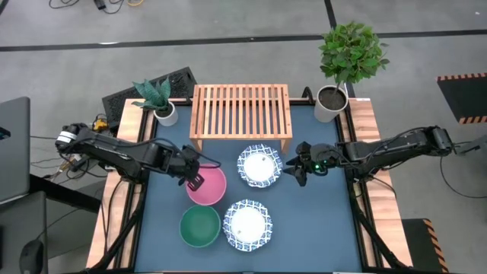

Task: Place and stack bowls onto a shelf
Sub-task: Put the pink bowl on the shelf

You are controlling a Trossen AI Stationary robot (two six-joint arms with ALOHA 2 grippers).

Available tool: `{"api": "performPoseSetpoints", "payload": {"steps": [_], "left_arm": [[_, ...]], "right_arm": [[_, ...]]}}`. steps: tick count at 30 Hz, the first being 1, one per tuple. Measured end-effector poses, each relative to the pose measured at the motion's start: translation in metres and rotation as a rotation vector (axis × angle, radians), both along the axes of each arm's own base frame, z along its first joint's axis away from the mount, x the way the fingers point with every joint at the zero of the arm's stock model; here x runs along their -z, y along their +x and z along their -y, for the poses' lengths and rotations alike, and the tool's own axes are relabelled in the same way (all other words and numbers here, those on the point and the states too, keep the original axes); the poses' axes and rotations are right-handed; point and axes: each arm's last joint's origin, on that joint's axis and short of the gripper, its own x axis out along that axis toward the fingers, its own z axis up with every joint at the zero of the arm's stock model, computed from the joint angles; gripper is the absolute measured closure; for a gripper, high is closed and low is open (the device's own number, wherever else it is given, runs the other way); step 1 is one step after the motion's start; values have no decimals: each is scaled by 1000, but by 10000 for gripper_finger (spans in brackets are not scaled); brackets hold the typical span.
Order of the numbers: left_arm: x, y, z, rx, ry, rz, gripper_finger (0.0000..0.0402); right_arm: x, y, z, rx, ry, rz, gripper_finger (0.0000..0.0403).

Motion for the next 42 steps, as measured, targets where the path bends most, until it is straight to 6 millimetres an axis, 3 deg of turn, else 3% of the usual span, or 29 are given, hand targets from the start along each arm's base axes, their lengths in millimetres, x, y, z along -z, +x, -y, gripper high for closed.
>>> {"api": "performPoseSetpoints", "payload": {"steps": [11, 19, 31, 35, 42], "left_arm": [[-56, 1, 0, 39, 1, 62, 401], [-97, -5, -19, 26, 33, 78, 401], [-163, -26, -92, -97, 205, 162, 401], [-170, -27, -120, -124, 228, 142, 401], [-165, -15, -174, -115, 203, 23, 401]], "right_arm": [[0, 0, 0, -10, -15, -2, 177], [0, 0, 0, -15, -22, -7, 177], [2, -1, 0, -15, -23, -24, 177], [2, -1, 0, -15, -23, -24, 177], [2, -1, 0, -14, -23, -24, 177]]}}
